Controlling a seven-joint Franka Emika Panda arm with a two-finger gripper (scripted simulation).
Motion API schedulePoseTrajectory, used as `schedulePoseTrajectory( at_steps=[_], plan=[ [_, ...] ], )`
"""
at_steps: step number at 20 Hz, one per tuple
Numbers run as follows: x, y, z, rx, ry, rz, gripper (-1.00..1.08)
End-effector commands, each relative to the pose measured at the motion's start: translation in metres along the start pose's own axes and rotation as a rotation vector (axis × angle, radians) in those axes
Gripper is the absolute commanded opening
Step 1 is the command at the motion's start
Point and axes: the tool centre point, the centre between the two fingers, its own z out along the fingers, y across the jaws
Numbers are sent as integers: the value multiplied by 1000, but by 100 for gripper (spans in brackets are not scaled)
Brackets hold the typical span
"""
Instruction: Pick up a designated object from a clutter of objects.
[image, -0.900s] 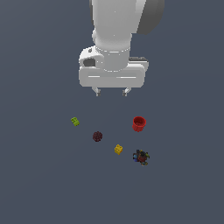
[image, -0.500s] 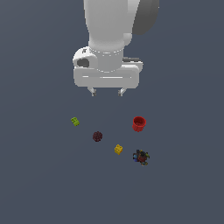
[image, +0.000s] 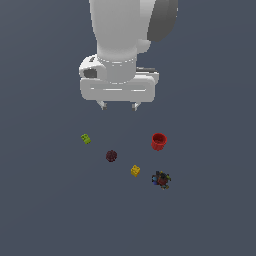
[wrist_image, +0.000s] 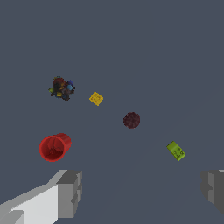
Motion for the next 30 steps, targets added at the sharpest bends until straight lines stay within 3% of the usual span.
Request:
schedulePoseTrajectory(
  at_steps=[1, 11, 22, 30],
  plan=[
    [3, -1, 5, 1, -1, 14, 100],
    [33, -16, 52, 8, -2, 150, 100],
    [72, -44, 149, 17, -5, 400, 100],
    [86, -61, 213, 20, -8, 553, 100]
  ],
)
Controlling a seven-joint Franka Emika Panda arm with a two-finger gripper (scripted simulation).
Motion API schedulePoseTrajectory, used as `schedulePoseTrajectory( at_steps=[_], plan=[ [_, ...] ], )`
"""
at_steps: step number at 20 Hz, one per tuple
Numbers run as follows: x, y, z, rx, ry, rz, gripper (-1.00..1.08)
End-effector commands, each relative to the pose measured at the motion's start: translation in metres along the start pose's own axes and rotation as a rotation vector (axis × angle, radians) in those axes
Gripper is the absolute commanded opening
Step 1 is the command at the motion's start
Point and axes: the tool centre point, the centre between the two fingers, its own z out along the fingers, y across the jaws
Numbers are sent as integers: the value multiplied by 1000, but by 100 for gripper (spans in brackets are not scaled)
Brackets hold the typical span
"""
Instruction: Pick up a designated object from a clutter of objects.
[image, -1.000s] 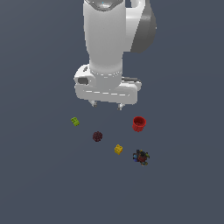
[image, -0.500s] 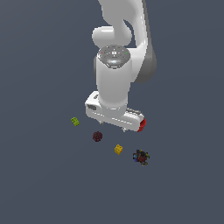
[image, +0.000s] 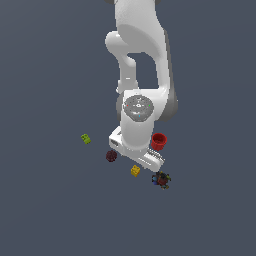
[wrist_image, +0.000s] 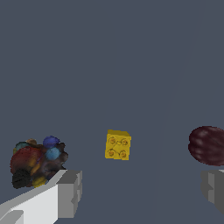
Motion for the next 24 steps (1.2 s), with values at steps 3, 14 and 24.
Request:
schedulePoseTrajectory(
  at_steps=[3, 14, 24],
  plan=[
    [1, -7, 27, 1, 1, 65, 100],
    [-1, -12, 47, 1, -1, 110, 100],
    [-1, -12, 85, 2, 0, 113, 100]
  ],
)
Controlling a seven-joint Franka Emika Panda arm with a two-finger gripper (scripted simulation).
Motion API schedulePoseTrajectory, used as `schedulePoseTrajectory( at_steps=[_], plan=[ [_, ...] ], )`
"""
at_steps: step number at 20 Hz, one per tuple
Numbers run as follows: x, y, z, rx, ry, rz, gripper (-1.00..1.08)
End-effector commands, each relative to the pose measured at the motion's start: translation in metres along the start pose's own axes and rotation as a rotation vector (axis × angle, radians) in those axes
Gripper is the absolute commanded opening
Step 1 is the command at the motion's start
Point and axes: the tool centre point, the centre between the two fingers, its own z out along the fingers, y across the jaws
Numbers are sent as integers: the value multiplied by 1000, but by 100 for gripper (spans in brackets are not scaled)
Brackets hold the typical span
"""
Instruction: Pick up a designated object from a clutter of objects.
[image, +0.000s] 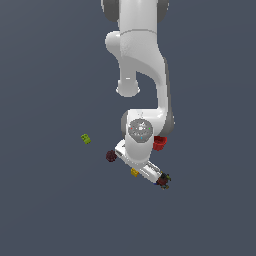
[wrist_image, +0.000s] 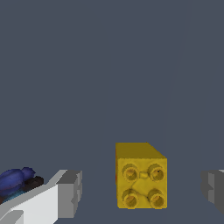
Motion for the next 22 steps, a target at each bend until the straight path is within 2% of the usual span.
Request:
schedulePoseTrajectory(
  at_steps=[1, 7, 8, 22],
  plan=[
    [0, 0, 12, 0, 0, 1, 100],
    [1, -1, 21, 0, 0, 2, 100],
    [1, -1, 21, 0, 0, 2, -100],
    [1, 2, 18, 0, 0, 2, -100]
  ],
)
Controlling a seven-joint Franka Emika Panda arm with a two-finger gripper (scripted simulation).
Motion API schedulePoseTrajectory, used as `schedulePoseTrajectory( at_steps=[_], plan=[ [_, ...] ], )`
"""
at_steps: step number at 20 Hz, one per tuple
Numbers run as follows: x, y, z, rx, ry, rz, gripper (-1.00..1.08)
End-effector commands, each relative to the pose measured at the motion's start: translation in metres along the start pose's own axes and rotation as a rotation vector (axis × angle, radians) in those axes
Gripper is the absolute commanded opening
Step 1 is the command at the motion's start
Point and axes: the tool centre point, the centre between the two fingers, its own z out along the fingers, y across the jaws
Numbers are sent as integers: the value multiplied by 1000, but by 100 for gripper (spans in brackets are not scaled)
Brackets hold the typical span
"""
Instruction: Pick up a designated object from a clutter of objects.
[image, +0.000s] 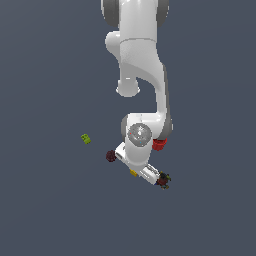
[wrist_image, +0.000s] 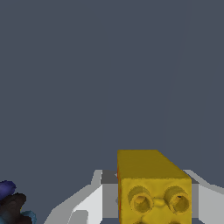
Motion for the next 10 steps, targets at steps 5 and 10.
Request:
schedulePoseTrajectory(
  at_steps=[5, 10],
  plan=[
    [4, 13, -16, 1, 1, 0, -100],
    [10, 33, -43, 1, 0, 0, -100]
  ],
)
